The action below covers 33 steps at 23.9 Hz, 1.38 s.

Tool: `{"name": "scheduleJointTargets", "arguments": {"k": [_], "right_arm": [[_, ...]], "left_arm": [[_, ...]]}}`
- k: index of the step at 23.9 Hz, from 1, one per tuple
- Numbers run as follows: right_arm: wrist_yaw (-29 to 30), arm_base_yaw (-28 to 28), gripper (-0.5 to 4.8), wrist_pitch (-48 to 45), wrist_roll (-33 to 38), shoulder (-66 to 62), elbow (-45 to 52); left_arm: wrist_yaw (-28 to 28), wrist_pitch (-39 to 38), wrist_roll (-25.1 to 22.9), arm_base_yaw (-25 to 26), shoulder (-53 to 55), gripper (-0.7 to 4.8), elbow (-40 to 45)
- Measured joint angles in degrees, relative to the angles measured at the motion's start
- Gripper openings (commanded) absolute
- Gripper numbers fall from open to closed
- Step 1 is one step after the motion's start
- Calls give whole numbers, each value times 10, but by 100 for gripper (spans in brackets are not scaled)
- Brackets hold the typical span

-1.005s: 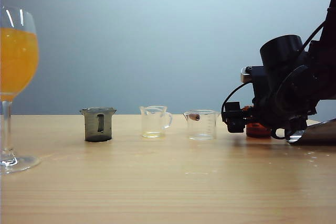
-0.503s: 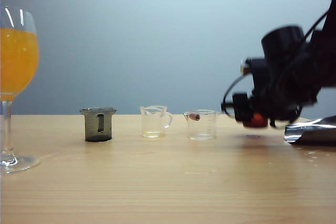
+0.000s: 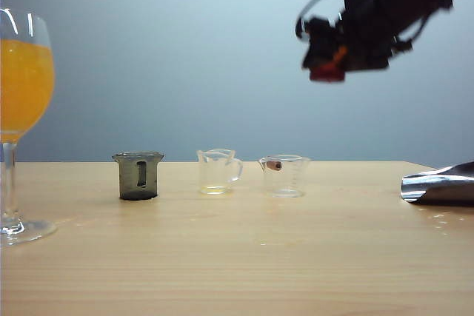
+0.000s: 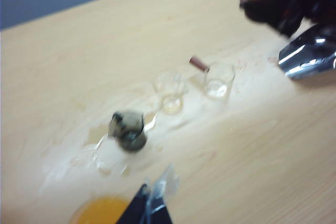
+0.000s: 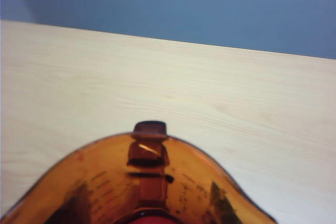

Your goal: Pick up the fourth measuring cup from the left, pour the grenadine inside into the goblet, and finally put the measuring cup back in its original place.

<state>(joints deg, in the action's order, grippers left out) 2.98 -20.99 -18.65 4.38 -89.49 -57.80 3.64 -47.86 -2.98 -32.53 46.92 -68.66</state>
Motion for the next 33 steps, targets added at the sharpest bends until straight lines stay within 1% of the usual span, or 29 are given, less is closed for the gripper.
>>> {"name": "scheduleJointTargets", "arguments": {"k": [2, 3, 4, 5, 6, 7, 10, 11, 13, 16, 19, 22, 23, 24, 26, 30, 33], "right_arm": [[24, -21, 201, 56, -2, 7, -50], [29, -29, 201, 68, -2, 7, -65], [32, -52, 201, 86, -2, 7, -95], [33, -64, 201, 85, -2, 7, -106], [33, -89, 200, 87, -3, 6, -123], [33, -116, 201, 87, -10, 0, -143], [32, -164, 201, 88, -17, -17, -172], [32, -180, 201, 92, -17, -28, -184], [31, -211, 201, 103, -31, -59, -209], [32, -254, 201, 126, -73, -104, -241], [32, -281, 201, 125, -117, -128, -250], [30, -296, 201, 126, -180, -134, -250], [25, -301, 201, 125, -200, -134, -250], [7, -309, 201, 121, -229, -134, -251], [-4, -316, 201, 106, -250, -134, -250], [-8, -320, 201, 45, -253, -155, -252], [-9, -322, 202, 53, -254, -180, -259]], "left_arm": [[0, -32, 0, 29, -21, -5, 0], [1, -39, 0, 37, -27, -5, 0], [0, -49, 0, 59, -41, -5, 0], [0, -52, 0, 73, -50, -5, 0], [0, -53, 0, 94, -61, -5, 0], [-16, -54, 0, 116, -70, -5, 0], [-59, -66, 0, 140, -71, -5, 7], [-60, -74, 0, 144, -71, -5, 14], [-58, -96, 0, 145, -71, -5, 33], [-58, -133, 0, 145, -71, -5, 48], [-58, -147, 0, 145, -73, -5, 48], [-58, -148, 0, 145, -76, -5, 48], [-58, -148, 0, 145, -76, -5, 48], [-58, -148, 0, 145, -76, -5, 48], [-58, -148, 0, 145, -76, -5, 48], [-58, -148, 0, 145, -76, -5, 48], [-58, -148, 0, 145, -76, -5, 48]]}}
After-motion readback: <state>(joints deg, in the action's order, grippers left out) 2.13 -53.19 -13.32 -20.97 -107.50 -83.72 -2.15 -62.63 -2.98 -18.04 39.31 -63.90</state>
